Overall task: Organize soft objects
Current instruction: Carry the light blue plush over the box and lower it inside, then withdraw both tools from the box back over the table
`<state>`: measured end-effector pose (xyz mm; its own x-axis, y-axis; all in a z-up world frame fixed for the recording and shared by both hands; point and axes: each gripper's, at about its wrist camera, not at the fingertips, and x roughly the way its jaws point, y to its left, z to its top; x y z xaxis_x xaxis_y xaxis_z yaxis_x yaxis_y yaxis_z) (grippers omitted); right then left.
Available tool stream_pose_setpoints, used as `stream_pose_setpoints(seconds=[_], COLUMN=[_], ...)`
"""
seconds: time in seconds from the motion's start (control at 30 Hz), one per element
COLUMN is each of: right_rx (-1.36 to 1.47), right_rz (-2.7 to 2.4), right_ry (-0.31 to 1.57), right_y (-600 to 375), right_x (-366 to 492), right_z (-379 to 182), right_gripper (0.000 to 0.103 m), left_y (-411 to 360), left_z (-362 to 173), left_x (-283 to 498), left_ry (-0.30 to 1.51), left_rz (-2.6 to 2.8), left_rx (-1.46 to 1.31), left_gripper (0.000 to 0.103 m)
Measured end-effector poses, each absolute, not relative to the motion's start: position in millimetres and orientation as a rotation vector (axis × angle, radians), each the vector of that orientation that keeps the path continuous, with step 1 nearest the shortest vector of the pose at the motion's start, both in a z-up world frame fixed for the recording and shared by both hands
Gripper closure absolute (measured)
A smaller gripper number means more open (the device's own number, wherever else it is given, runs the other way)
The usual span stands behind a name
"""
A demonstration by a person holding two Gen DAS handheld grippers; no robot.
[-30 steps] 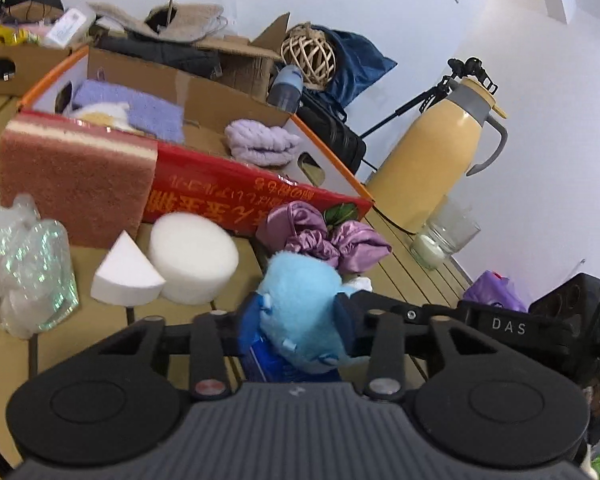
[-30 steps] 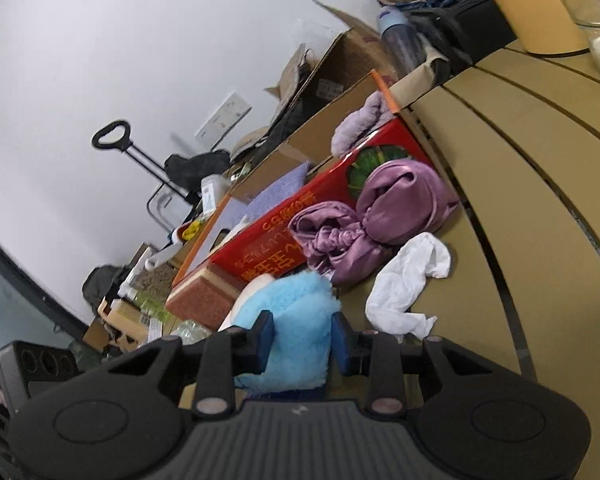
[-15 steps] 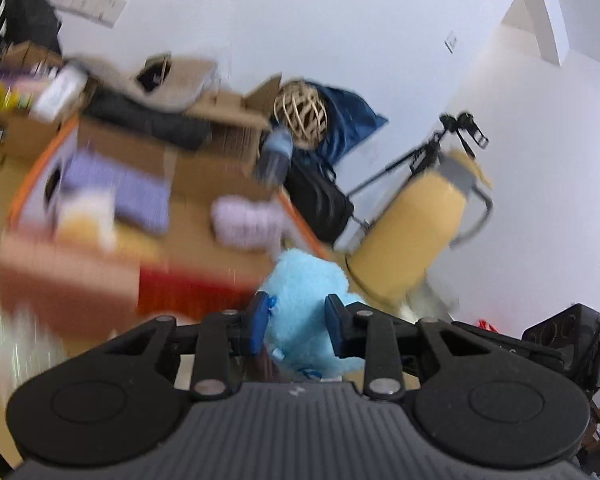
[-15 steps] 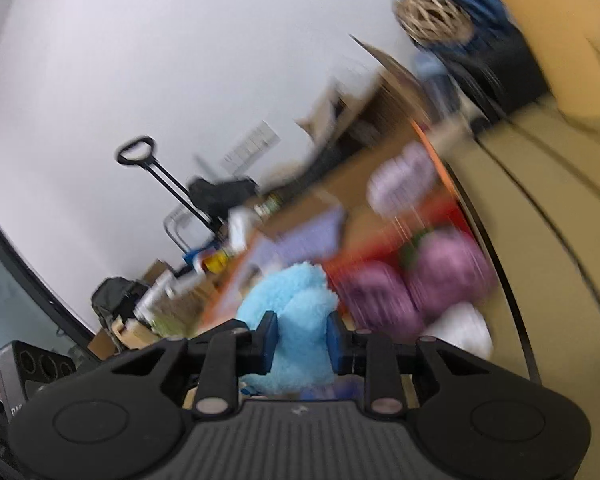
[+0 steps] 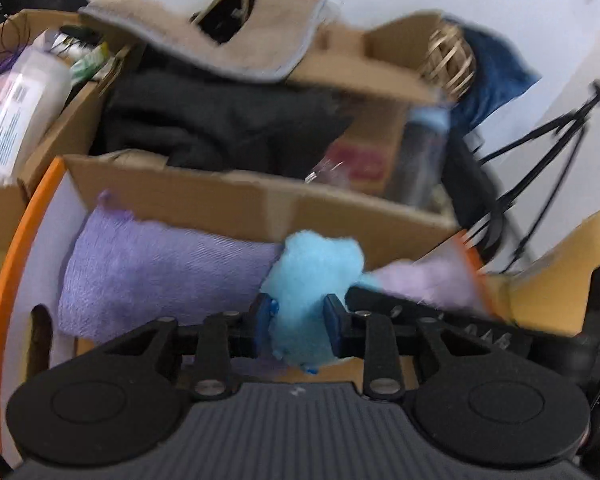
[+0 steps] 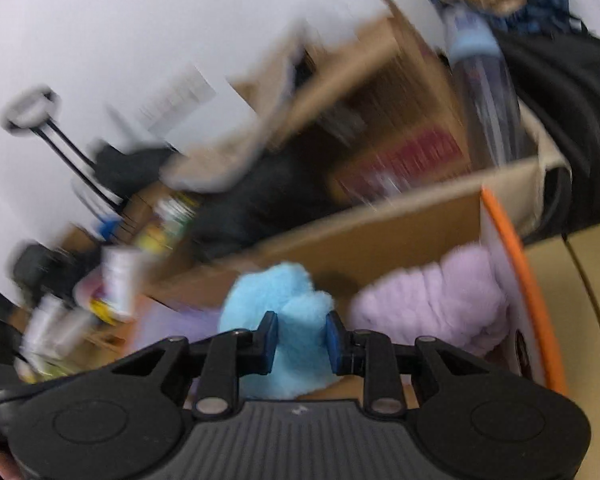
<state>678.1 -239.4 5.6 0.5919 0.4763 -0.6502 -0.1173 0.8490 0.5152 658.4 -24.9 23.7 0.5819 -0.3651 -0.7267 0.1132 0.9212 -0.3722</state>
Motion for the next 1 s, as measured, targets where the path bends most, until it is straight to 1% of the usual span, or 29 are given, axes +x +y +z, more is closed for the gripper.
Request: stream_pose_setpoints(seconds=[0.03, 0.17, 0.23, 0.37, 0.4, 0.43, 0.5, 0.57, 0.63, 0.7, 0.77, 0.87, 0.93, 0.97, 1.0], right_rx=[0.401, 0.290, 0.268, 0.261, 0.248, 0.233, 0.191, 0.145, 0.110, 0.087, 0.091, 0.103, 0.110, 0.112, 0.110], right_rz=[0.359, 0.315, 0.308, 0.328, 0.329, 0.328, 0.328, 0.309, 0.292, 0.268, 0.245, 0.244, 0.263, 0.274, 0.290], right_ry=[0.918, 0.909, 0.911, 0.858, 0.838, 0.817, 0.770, 0.722, 0.694, 0.668, 0.649, 0.598, 0.551, 0.525, 0.506], right_y=[-231.7, -217.5, -216.7, -224.3, -227.1, -230.2, -240.3, -254.3, -267.6, -280.3, -284.6, -286.6, -286.1, -285.5, -284.3], right_x=[681.7, 679.6, 675.1, 651.8, 642.7, 632.5, 606.4, 578.3, 552.2, 528.8, 512.2, 477.8, 443.9, 423.9, 401.5], right_z=[-0.1, 8.6, 15.2, 50.3, 62.8, 74.8, 104.6, 130.1, 150.3, 165.2, 176.0, 184.7, 184.1, 180.1, 174.4], right_gripper=[0.079, 0.079, 0.076, 0.076, 0.076, 0.075, 0.065, 0.060, 0.059, 0.052, 0.051, 0.051, 0.048, 0.042, 0.038], left_y=[-24.4, -26.1, -20.6, -6.8, -4.1, 0.8, 15.4, 28.8, 38.7, 44.1, 43.5, 40.5, 41.1, 39.7, 38.5], left_z=[24.5, 36.5, 48.4, 84.0, 94.9, 106.5, 129.8, 147.2, 162.5, 179.6, 190.9, 194.5, 185.7, 178.9, 172.2], left_x=[658.4, 652.4, 644.3, 611.6, 602.3, 589.4, 553.5, 519.5, 490.2, 465.0, 446.9, 408.0, 369.7, 344.0, 320.3], left_ry=[0.908, 0.885, 0.870, 0.805, 0.789, 0.767, 0.701, 0.658, 0.630, 0.600, 0.576, 0.504, 0.448, 0.402, 0.361], left_rz=[-0.290, -0.279, -0.281, -0.273, -0.269, -0.266, -0.252, -0.255, -0.237, -0.215, -0.205, -0.184, -0.167, -0.166, -0.172], left_rx=[-0.303, -0.235, -0.220, -0.173, -0.160, -0.143, -0.118, -0.087, -0.051, -0.028, -0.028, -0.010, -0.006, 0.010, 0.026], left_gripper=[0.074, 0.073, 0.073, 0.072, 0.071, 0.066, 0.059, 0.058, 0.058, 0.057, 0.056, 0.050, 0.044, 0.042, 0.036])
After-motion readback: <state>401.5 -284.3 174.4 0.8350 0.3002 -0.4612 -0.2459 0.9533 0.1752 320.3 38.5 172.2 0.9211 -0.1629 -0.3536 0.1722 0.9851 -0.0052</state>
